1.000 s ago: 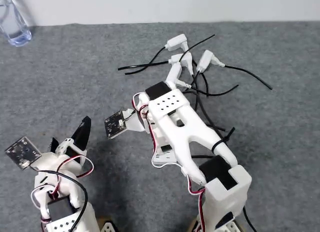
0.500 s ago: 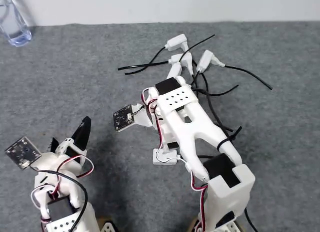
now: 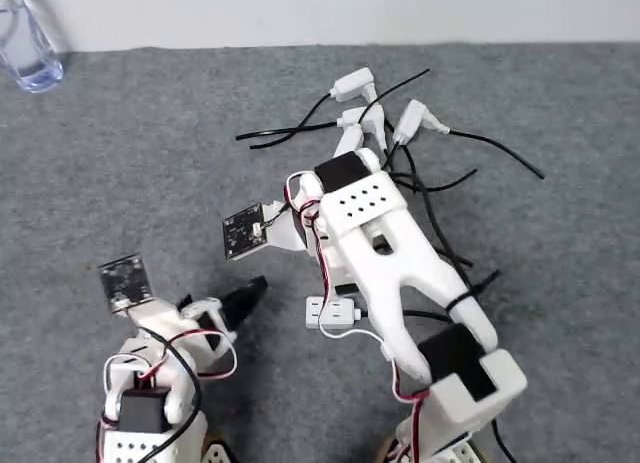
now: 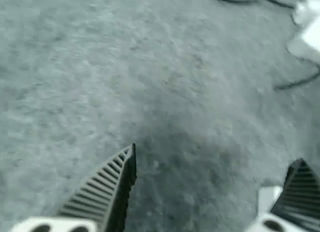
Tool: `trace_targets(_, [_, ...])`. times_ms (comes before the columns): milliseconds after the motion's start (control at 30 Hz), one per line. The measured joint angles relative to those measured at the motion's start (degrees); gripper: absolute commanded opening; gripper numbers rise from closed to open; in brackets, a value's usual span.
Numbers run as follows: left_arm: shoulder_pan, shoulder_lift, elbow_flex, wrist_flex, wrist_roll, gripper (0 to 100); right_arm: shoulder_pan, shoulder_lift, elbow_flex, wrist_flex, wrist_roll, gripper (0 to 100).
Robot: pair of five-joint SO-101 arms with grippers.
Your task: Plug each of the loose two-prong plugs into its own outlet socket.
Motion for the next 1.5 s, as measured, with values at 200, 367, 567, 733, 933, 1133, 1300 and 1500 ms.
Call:
trace_targets(200, [4.04, 0.00, 0.00, 0.18, -1.67, 43, 0.09, -3.16, 0.00, 1.32, -3.16, 0.9])
trace_targets(367, [6.59, 0.00, 0.00, -0.26, -2.11, 43, -0.70, -4.40, 0.00, 0.35, -8.09, 0.9])
trace_targets(567, [7.03, 0.00, 0.00, -2.64, -2.11, 43, -5.01, -4.40, 0.00, -2.11, -13.27, 0.9])
trace_targets(733, [7.03, 0.00, 0.00, -2.64, -2.11, 43, -8.70, -4.40, 0.00, -2.99, -16.00, 0.9])
trace_targets(933, [6.95, 0.00, 0.00, -2.64, -2.11, 43, -9.32, -4.40, 0.00, -3.25, -17.67, 0.9])
trace_targets(1133, [6.95, 0.00, 0.00, -2.64, -2.11, 43, -9.32, -4.40, 0.00, -3.25, -17.85, 0.9])
trace_targets(1300, [6.95, 0.00, 0.00, -2.64, -1.76, 43, -9.32, -4.84, -0.44, -3.52, -19.96, 0.9])
trace_targets(1500, [6.86, 0.00, -0.09, -2.90, -1.93, 43, -9.76, -4.92, -2.55, -3.52, -20.66, 0.9])
